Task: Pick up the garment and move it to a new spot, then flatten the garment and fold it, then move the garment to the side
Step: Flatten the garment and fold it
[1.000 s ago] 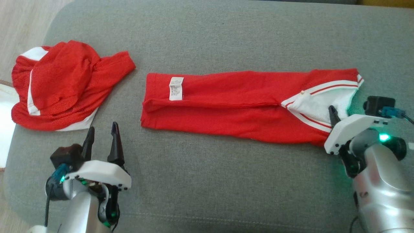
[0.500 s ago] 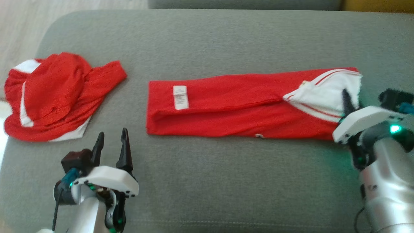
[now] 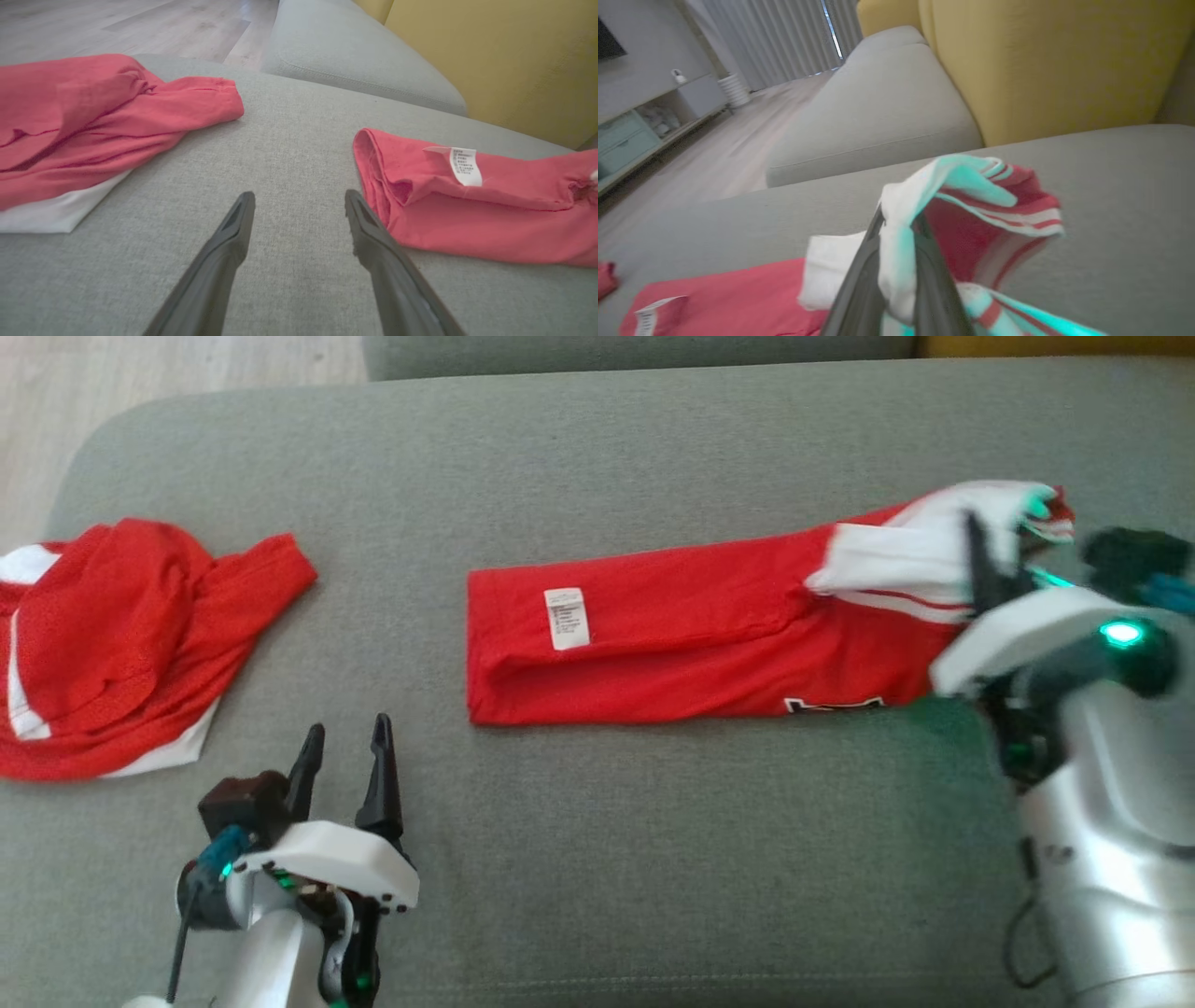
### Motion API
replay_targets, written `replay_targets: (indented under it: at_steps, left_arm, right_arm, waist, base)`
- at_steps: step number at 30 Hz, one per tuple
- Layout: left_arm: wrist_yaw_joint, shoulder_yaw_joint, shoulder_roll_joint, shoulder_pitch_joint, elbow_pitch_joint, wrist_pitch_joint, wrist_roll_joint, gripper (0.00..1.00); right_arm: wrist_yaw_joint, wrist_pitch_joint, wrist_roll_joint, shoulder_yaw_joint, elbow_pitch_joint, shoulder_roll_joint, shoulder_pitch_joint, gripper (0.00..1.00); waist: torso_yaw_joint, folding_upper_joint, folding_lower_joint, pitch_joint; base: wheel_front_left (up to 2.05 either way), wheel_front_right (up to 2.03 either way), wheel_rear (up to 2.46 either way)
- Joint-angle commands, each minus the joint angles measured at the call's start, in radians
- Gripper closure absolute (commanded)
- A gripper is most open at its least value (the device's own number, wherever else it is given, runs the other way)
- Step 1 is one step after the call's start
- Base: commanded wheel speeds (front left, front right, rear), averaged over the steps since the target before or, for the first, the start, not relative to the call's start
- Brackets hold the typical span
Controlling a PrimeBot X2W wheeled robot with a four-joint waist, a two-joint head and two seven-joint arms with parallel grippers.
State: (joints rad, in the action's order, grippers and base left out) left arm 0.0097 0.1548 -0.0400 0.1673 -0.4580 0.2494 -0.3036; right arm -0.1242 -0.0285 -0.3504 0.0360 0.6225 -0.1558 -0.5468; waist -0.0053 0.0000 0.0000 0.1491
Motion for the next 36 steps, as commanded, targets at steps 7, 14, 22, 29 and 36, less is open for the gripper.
replay_targets:
  at_steps: [7,14,22,29,36]
  left_arm:
    - [0.003,0.02,-0.01,0.036,0.019,0.012,-0.025,0.0]
    - [0.005,0.087,-0.01,0.03,0.014,0.012,-0.048,0.0]
    - [0.013,0.15,-0.01,0.029,0.013,0.012,-0.074,0.0]
    - [0.028,0.17,-0.01,0.034,0.02,0.012,-0.085,0.0]
    - [0.039,0.147,-0.01,0.037,0.032,0.012,-0.071,0.0]
  right_arm:
    - [-0.007,-0.082,-0.096,0.239,-0.167,0.046,0.026,1.0]
    - [-0.007,-0.117,-0.138,0.358,-0.178,0.074,0.03,1.0]
    - [-0.007,-0.096,-0.134,0.391,-0.088,0.096,-0.025,1.0]
    - [-0.007,-0.016,-0.121,0.395,0.003,0.104,-0.086,0.0]
    - [-0.007,0.129,-0.116,0.36,0.011,0.105,-0.097,0.0]
  waist:
    - [0.108,0.0,0.0,0.01]
    - [0.231,0.0,0.0,0.02]
    - [0.334,0.0,0.0,0.037]
    - [0.361,0.0,0.0,0.046]
    - [0.287,0.0,0.0,0.039]
  base:
    - [0.0,0.0,0.0]
    - [0.0,0.0,0.0]
    - [0.0,0.0,0.0]
    - [0.0,0.0,0.0]
    - [0.0,0.0,0.0]
